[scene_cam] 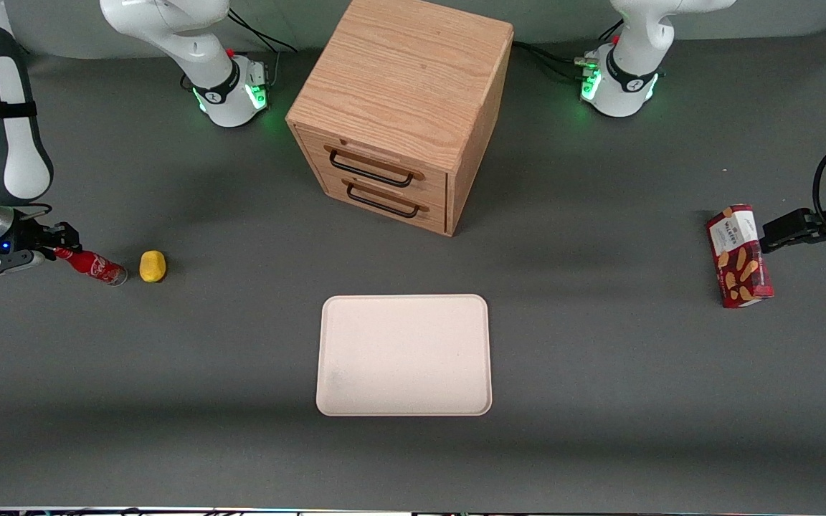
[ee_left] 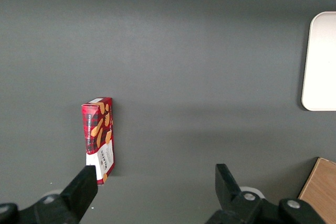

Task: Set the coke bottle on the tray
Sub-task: 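Lower the open right gripper around the bottle cap and close it, then lift the bottle and carry it over the white tray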

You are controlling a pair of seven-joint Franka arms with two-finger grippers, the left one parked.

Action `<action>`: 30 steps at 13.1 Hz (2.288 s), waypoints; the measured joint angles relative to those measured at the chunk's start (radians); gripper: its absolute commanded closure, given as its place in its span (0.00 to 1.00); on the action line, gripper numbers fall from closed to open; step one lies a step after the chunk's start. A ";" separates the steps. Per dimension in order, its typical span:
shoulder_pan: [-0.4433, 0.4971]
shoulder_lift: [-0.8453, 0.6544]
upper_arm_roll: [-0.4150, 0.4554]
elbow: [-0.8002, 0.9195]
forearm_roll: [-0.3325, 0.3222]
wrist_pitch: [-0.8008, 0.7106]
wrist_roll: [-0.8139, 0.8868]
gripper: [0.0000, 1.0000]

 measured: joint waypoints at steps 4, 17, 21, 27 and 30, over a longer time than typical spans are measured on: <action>0.001 0.000 0.000 -0.001 0.002 0.001 -0.002 1.00; 0.027 -0.036 0.174 0.513 -0.012 -0.537 0.167 1.00; 0.033 -0.020 0.317 0.737 -0.019 -0.744 0.347 1.00; 0.036 0.086 0.663 0.929 -0.113 -0.806 0.804 1.00; 0.037 0.210 0.791 1.008 -0.122 -0.767 1.006 1.00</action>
